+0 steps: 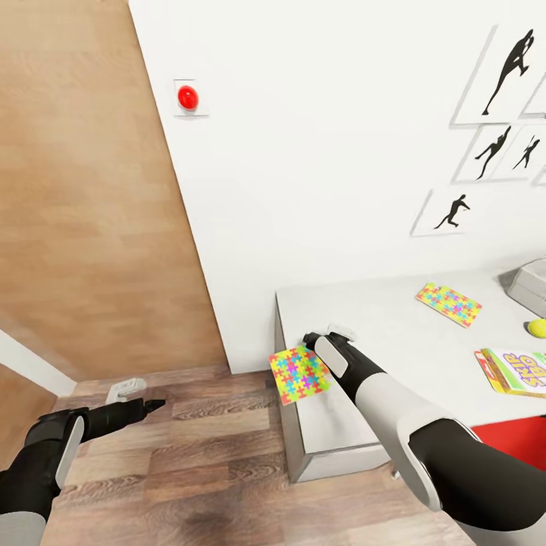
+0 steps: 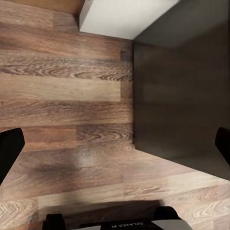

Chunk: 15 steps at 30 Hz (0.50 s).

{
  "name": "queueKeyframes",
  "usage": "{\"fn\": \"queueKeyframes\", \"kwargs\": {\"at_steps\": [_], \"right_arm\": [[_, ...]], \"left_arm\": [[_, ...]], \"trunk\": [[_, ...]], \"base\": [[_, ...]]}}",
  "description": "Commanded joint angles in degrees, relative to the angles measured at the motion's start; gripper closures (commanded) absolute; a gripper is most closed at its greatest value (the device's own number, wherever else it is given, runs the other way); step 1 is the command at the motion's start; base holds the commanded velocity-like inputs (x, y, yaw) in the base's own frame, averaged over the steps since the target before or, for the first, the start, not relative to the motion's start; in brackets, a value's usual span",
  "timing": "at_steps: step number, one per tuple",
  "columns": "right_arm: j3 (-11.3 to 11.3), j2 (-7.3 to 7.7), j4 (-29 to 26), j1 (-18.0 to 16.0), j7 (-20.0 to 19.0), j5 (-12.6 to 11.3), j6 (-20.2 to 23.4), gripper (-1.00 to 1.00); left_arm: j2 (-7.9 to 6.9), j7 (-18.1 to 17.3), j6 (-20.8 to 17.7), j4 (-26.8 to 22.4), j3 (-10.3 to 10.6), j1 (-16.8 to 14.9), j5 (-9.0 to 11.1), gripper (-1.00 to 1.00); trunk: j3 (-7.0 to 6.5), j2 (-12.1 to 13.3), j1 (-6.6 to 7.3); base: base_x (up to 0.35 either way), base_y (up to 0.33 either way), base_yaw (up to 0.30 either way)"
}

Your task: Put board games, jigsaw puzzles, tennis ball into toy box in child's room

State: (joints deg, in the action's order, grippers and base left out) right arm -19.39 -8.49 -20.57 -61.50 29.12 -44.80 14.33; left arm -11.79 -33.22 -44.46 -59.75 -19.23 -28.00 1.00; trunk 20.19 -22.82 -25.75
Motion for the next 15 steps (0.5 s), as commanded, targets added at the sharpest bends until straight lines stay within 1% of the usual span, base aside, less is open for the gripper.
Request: {"fn": "queueKeyframes", "kwargs": {"at_steps": [1, 4, 7, 15], "right_arm": [[-0.48, 0.05, -0.08, -0.04, 0.41, -0.28, 0.31, -1.0], [-0.48, 0.05, -0.08, -0.05, 0.41, -0.28, 0.28, -1.0], [-0.48, 0.05, -0.08, -0.07, 0.41, -0.28, 0.27, -1.0], [-0.48, 0.05, -0.21, -0.06, 0.41, -0.28, 0.26, -1.0]], "left_arm": [[0.01, -0.18, -0.45, -0.05, -0.11, -0.04, 0.1, -1.0], [0.01, -0.18, -0.45, -0.05, -0.11, -0.04, 0.12, -1.0], [0.01, -0.18, -0.45, -0.07, -0.11, -0.04, 0.12, -1.0], [0.01, -0.18, -0.45, -0.06, -0.11, -0.04, 0.11, -1.0]], "trunk": [[0.01, -0.1, -0.04], [-0.26, -0.1, -0.04], [-0.52, -0.1, -0.04], [-1.23, -0.1, -0.04]], "base": [[0.0, 0.0, -0.075], [0.0, -0.01, -0.075], [0.0, -0.079, -0.075], [0.0, -0.18, -0.075]]}}
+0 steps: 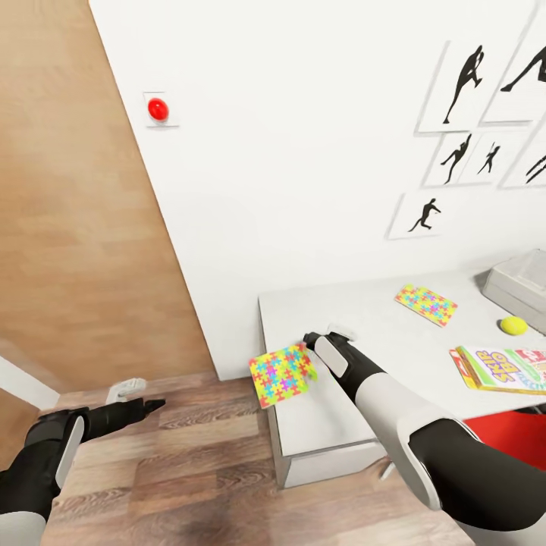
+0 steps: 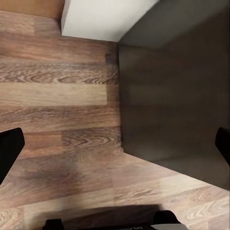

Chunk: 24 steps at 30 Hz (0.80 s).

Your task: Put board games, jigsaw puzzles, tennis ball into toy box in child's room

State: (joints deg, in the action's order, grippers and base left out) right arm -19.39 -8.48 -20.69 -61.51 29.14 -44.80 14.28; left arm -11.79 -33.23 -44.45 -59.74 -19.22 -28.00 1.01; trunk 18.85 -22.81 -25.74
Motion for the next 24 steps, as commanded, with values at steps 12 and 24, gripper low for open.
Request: {"fn": "queueKeyframes", "kwargs": {"at_steps": [12, 24], "right_arm": [[-0.48, -0.03, -0.3, -0.04, 0.39, -0.28, 0.31, -1.0], [-0.54, -0.13, -0.31, -0.04, 0.31, -0.28, 0.31, -1.0]], "left_arm": [[0.01, -0.17, -0.47, -0.04, -0.12, -0.04, 0.13, -1.0], [0.01, -0.17, -0.53, -0.05, -0.12, -0.04, 0.13, -1.0]], "trunk": [[-0.96, -0.11, -0.04], [-2.03, -0.11, -0.04]], "base": [[0.0, -0.099, -0.075], [0.0, -0.005, -0.073]]}}
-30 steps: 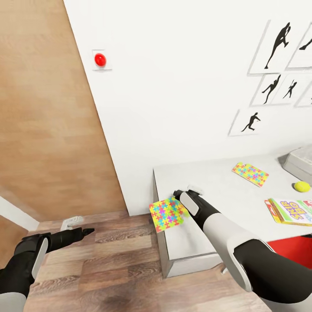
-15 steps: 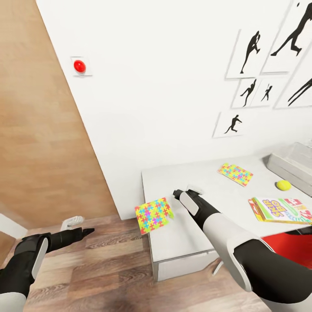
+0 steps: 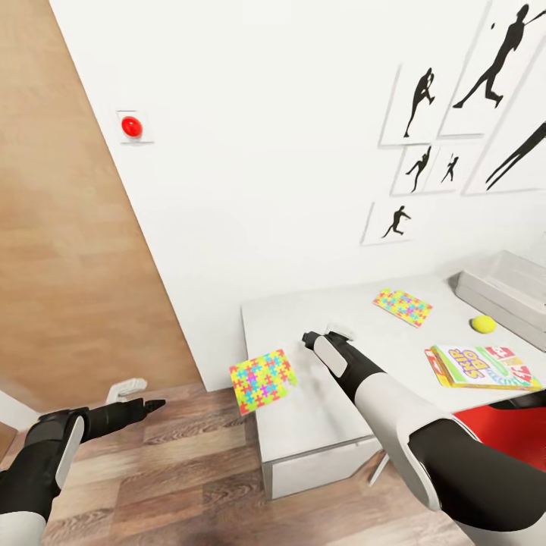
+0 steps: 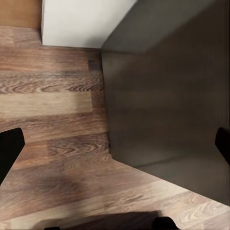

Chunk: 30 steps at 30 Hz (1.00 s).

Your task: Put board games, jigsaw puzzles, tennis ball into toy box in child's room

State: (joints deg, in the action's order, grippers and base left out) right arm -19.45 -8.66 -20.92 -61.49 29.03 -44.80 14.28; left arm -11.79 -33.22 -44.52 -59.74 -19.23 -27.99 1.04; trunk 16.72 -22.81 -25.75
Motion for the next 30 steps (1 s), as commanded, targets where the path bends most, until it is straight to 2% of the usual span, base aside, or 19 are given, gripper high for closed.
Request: {"fn": "queueKeyframes", "kwargs": {"at_steps": [1, 15, 30], "right_arm": [[-0.48, 0.03, -0.08, -0.05, 0.41, -0.28, 0.31, -1.0], [-0.56, -0.04, -0.08, -0.05, 0.19, -0.28, 0.31, -1.0], [-0.55, -0.04, -0.08, -0.04, -4.72, -0.28, 0.31, -1.0]], "left_arm": [[0.01, -0.18, -0.44, -0.06, -0.11, -0.05, 0.1, -1.0], [0.01, -0.18, -0.39, -0.07, -0.11, -0.05, 0.1, -1.0], [0.01, -0.18, -0.39, -0.08, -0.11, -0.05, 0.1, -1.0]], "trunk": [[0.02, -0.11, -0.04], [-1.27, -0.11, -0.04], [-2.66, -0.11, -0.04]], "base": [[0.0, -0.001, -0.049], [0.0, 0.0, -0.009], [0.0, 0.0, 0.0]]}}
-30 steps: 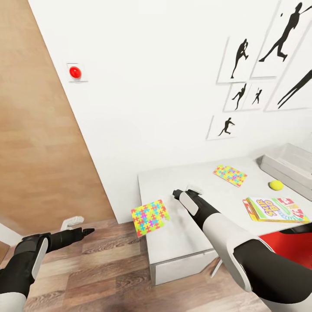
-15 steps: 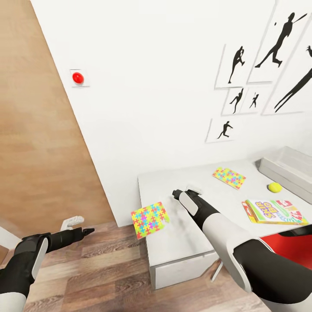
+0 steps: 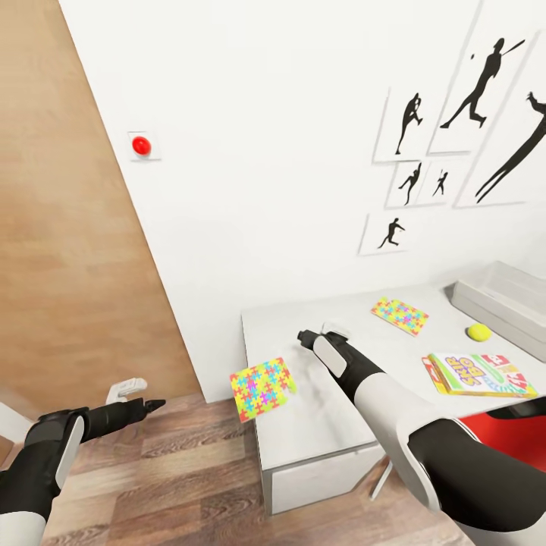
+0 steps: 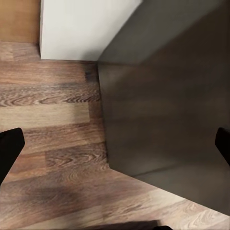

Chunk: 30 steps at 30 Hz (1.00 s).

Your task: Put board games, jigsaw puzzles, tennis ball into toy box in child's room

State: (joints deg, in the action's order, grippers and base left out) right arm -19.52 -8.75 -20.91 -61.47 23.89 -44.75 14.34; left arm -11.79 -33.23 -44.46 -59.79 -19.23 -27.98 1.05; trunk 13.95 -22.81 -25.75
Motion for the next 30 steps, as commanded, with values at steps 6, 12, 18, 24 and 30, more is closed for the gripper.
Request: {"fn": "queueKeyframes", "kwargs": {"at_steps": [6, 12, 18, 24, 30], "right_arm": [[-0.44, 0.05, -0.09, -0.06, 0.11, -0.34, 0.25, -1.0], [-0.43, 0.05, -0.09, -0.05, 0.06, -0.34, 0.25, -1.0], [-0.39, 0.05, -0.09, -0.07, 0.03, -0.34, 0.25, -1.0], [-0.36, 0.05, -0.09, -0.06, 0.02, -0.34, 0.25, -1.0], [-0.41, 0.05, -0.09, -0.06, 0.02, -0.34, 0.25, -1.0]], "left_arm": [[0.01, -0.17, -0.45, -0.06, -0.1, -0.05, 0.09, -1.0], [0.01, -0.17, -0.45, -0.06, -0.1, -0.05, 0.09, -1.0], [0.01, -0.17, -0.45, -0.06, -0.1, -0.05, 0.09, -1.0], [0.01, -0.17, -0.44, -0.05, -0.1, -0.05, 0.09, -1.0], [0.01, -0.13, -0.39, -0.06, -0.1, -0.05, 0.09, -1.0]], "trunk": [[-0.44, -0.11, -0.04], [-0.97, -0.11, -0.04], [-1.18, -0.11, -0.04], [-1.22, -0.11, -0.04], [-1.22, -0.11, -0.04]], "base": [[0.0, 0.0, 0.0], [0.0, 0.0, 0.0], [0.0, 0.0, 0.0], [0.0, 0.0, 0.0], [0.0, 0.0, 0.0]]}}
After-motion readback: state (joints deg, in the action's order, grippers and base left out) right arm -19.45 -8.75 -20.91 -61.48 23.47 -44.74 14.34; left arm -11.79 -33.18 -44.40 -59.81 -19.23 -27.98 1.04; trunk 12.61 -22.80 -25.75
